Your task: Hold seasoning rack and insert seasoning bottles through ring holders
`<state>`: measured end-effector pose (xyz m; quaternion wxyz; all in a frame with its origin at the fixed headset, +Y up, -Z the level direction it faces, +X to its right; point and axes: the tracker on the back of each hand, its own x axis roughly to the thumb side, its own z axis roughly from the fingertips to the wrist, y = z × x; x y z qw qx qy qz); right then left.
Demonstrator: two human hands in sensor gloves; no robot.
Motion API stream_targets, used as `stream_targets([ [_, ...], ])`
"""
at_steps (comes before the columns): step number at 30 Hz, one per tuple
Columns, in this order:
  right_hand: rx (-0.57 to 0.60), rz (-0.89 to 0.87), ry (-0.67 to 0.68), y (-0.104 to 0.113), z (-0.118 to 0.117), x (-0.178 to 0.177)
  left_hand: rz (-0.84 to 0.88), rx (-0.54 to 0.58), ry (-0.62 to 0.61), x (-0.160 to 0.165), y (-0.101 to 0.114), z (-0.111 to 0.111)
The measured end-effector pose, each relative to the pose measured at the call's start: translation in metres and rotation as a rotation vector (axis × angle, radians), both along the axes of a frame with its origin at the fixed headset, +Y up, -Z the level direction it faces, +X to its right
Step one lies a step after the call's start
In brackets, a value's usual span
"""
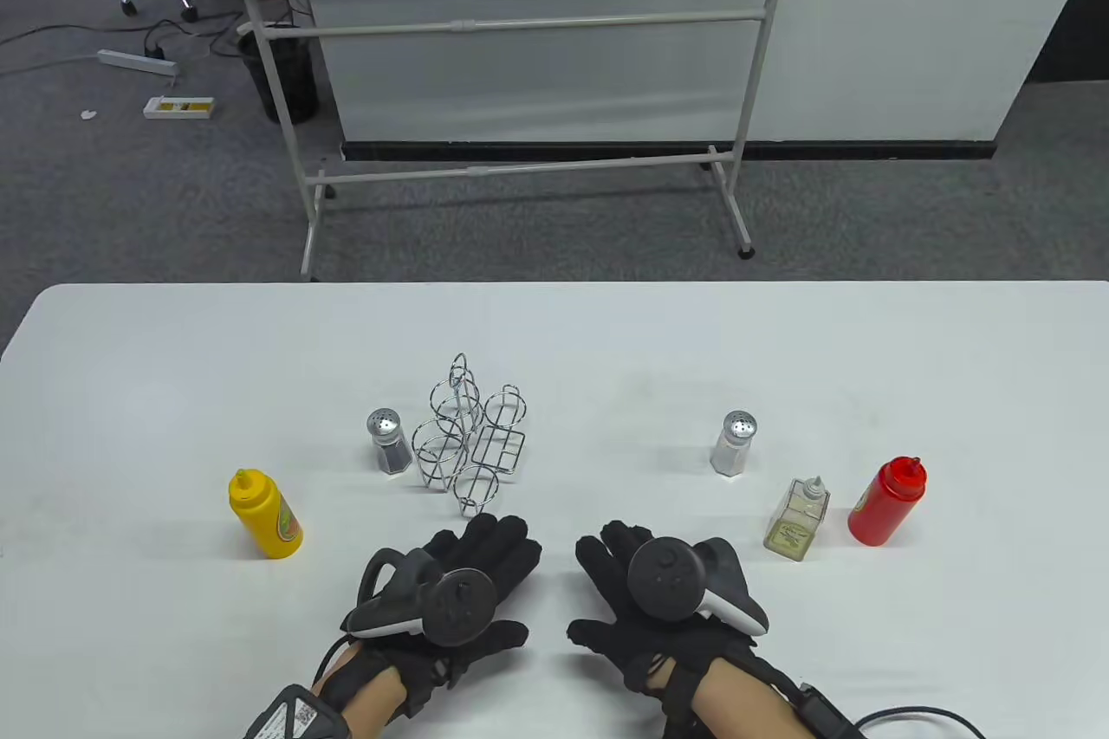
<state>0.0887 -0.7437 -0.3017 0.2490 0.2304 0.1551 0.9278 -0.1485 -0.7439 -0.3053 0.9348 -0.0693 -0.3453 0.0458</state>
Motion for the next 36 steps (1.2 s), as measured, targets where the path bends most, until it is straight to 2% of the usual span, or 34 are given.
stream_targets([
  [26,-0.023,0.008,0.014,-0.001,0.001,-0.002,0.022,0.006,0.004,-0.003,0.005,0.001],
  [28,-0.027,-0.003,0.012,0.0,0.0,-0.002,0.094,0.043,0.02,-0.006,0.02,0.001],
  [32,-0.035,-0.017,0.001,0.001,-0.001,0.0,0.374,0.083,0.089,-0.017,0.068,-0.001],
  [36,-0.024,-0.022,-0.004,0.004,-0.001,0.001,0.519,0.12,0.195,-0.029,0.125,-0.022],
])
